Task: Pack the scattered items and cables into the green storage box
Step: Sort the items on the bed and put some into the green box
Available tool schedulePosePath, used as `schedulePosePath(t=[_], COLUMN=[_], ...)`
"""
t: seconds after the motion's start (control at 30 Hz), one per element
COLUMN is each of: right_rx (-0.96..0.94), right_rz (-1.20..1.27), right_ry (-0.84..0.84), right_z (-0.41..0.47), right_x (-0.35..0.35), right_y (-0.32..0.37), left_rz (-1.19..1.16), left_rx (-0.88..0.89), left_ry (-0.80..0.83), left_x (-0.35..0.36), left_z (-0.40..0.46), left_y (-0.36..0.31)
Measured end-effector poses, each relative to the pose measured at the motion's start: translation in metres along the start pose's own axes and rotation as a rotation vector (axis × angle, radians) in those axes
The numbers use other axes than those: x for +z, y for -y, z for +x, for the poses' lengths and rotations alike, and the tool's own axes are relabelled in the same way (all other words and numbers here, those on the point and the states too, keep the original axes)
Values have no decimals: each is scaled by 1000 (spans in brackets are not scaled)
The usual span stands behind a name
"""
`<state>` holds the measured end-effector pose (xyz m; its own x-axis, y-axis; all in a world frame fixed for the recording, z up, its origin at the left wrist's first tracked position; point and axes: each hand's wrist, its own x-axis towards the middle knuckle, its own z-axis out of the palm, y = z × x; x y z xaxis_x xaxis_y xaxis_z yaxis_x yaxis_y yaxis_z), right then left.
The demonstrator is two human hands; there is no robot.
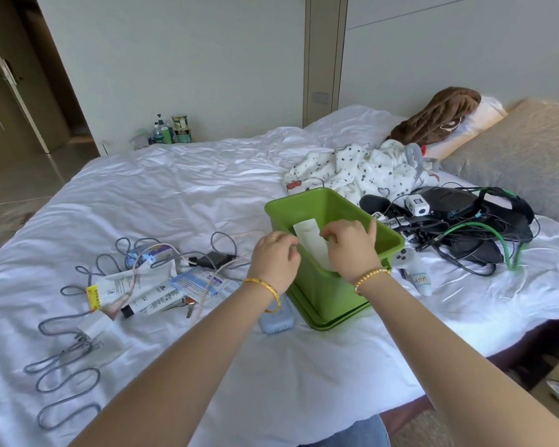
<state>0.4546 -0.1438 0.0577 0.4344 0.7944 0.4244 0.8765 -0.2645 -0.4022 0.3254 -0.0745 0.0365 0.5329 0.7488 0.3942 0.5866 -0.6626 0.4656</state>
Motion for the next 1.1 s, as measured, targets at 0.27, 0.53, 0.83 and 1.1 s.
schedulePosePath(t=[0.27,0.53,0.83,1.1], right_rx=[-386,-265,-247,-327], right_rz=[101,84,-103,-278], right_ry=[-39,334,470,453], right_z=[-24,-39,-40,-26], right_x=[61,146,204,230], right_y=[72,103,117,127], left_rz=[24,178,593,662], left_rx=[-164,-476,-461,-472], left_ry=[36,230,423,374], left_x=[-32,-62,-69,-49], left_z=[-37,-73,-91,-79], left_y=[87,188,256,280])
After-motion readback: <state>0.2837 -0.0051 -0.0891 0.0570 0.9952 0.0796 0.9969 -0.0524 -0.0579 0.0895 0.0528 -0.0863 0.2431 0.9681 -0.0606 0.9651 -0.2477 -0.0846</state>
